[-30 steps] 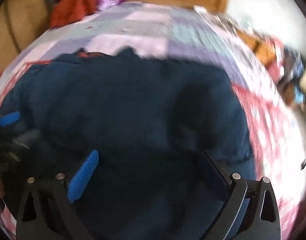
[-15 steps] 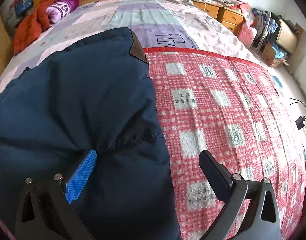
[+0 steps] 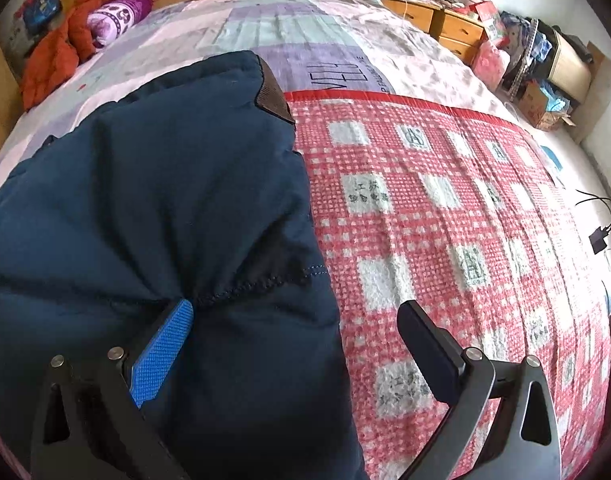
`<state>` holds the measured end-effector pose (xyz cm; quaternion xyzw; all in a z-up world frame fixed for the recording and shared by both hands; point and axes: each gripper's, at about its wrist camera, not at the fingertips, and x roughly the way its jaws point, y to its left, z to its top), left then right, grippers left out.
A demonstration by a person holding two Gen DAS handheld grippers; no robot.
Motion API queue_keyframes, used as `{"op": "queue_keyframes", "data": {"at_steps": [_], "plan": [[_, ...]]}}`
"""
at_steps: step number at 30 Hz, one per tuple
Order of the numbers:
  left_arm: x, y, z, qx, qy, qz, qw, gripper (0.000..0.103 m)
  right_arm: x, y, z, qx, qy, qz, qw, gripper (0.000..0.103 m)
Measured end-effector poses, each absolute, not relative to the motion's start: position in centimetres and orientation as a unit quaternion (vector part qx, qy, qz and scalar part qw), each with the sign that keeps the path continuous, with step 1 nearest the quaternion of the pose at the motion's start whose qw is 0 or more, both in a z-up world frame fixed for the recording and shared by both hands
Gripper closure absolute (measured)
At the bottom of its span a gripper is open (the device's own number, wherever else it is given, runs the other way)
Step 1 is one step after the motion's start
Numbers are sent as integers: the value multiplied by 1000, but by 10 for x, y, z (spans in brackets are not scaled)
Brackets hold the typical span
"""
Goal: Fold large clothes
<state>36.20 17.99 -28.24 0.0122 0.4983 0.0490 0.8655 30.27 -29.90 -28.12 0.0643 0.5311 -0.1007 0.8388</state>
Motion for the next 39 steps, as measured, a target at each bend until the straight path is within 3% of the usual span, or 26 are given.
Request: {"op": "queue_keyframes", "data": {"at_steps": [3,7,13,17,21,23,25,27,30,34,39], "plan": [[364,169,-265,21,494,59,867,1,308,-284,-265,27,529,-130,838,0],[372,108,-225,10,440,-37,897,1,328,-201,-221,-14,451,-19,892,1],[437,37,-269,50,511,-103,852,0,392,-97,-235,-46,481,122,867,1],[470,84,-282,43,525,-61,848,0,429,-136,-269,-95,536,76,835,1],[483,171,-297,13,547,7,837,0,439,-260,-277,-6,557,-28,830,1],[483,176,-299,19,554,-12,832,0,434,-279,-284,31,570,9,821,12],[480,165,-297,57,543,-2,838,0,433,-262,-282,-32,561,5,827,12],[480,168,-298,39,543,12,839,0,433,-258,-282,-25,559,-16,829,12],[457,156,-272,46,505,20,862,2,412,-240,-258,-22,518,-15,855,11],[371,103,-230,32,435,-64,898,2,338,-164,-222,-39,448,82,889,11],[260,46,-252,58,429,-114,894,1,240,-72,-237,-61,441,169,879,11]]}}
